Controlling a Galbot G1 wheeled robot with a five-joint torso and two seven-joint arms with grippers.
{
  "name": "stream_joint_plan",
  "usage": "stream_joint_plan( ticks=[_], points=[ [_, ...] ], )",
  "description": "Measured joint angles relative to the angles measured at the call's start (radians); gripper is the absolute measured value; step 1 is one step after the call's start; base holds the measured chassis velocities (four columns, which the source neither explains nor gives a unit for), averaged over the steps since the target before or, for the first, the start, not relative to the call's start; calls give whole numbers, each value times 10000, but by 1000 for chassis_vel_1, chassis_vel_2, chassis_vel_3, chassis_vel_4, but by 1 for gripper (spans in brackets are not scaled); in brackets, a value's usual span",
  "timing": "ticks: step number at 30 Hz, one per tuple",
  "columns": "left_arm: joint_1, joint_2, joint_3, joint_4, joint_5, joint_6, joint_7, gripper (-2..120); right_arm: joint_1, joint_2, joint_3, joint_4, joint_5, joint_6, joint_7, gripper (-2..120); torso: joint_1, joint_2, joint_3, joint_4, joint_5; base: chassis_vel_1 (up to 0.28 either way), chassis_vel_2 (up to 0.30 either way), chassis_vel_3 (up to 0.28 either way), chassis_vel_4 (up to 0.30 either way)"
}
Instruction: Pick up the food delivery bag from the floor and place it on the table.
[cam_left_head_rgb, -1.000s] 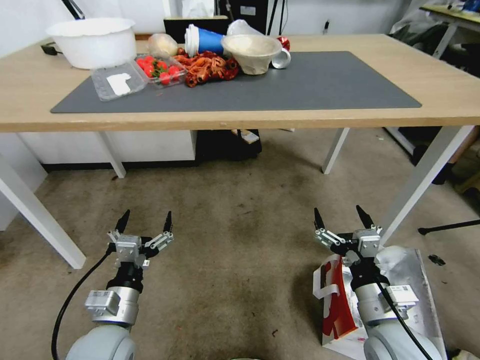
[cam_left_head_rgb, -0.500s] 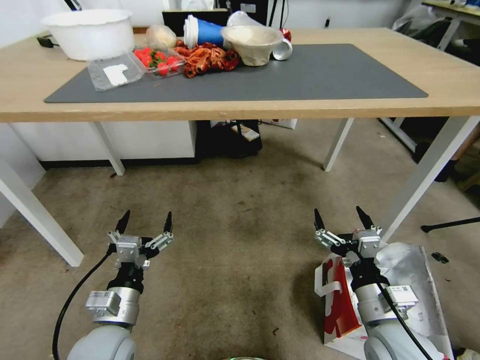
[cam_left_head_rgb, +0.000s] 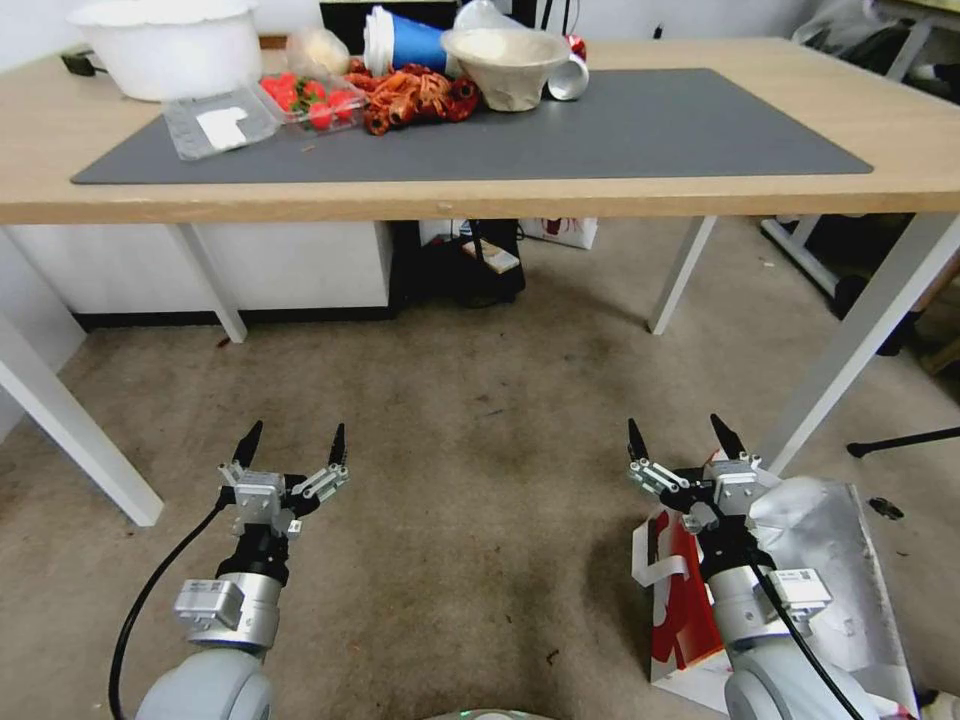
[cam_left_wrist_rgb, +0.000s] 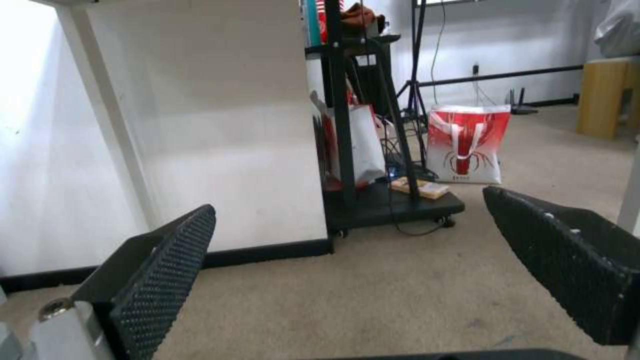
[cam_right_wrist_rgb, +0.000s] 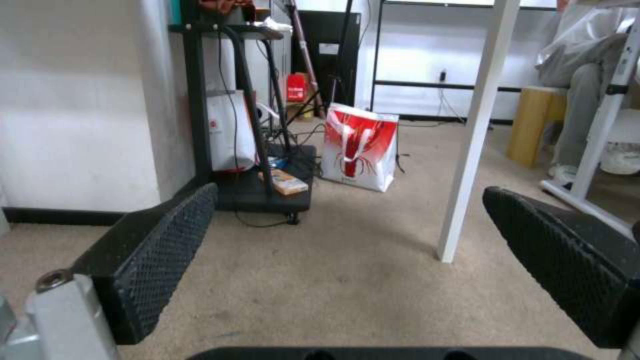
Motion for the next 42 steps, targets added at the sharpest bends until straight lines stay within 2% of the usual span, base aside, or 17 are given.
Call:
stream_joint_plan(
  ticks=[3, 4, 6, 13, 26, 31, 42],
  points=[
    [-18, 6, 7, 50, -60, -139, 33, 100, 20, -34, 20, -3, 29, 0, 0, 100, 1, 8, 0, 0, -1, 0, 0, 0, 0],
    [-56, 30, 5, 174, -252, -514, 209, 100, 44, -98, 82, -2, 89, -15, 3, 100, 0, 17, 0, 0, -1, 0, 0, 0, 0],
    [-87, 50, 2, 255, -346, -685, 287, 100, 80, -166, 180, -3, 177, -44, 17, 100, 1, 28, 0, 0, -1, 0, 0, 0, 0],
    [-114, 144, 19, 309, -325, -753, 303, 100, 167, -460, 513, -139, 201, -61, 64, 100, 6, 49, 0, 0, 0, 0, 0, 0, 0],
    [-133, 276, 42, 438, -325, -286, -149, 100, 130, -1088, 1647, -1217, -818, 654, 181, 100, 12, 83, -1, 0, 1, 0, 0, 0, 0],
    [-135, 311, 109, 464, -887, 166, -325, 100, 252, -1182, 2315, -2114, -1493, 1244, 135, 100, 15, 90, 0, 0, 1, 0, 0, 0, 0],
    [-320, 209, 371, 842, -1000, 378, -451, 100, 345, -1344, 3340, -3400, -1650, 1568, -6, 100, 16, 101, -1, 0, 1, 0, 0, 0, 0]
  ],
)
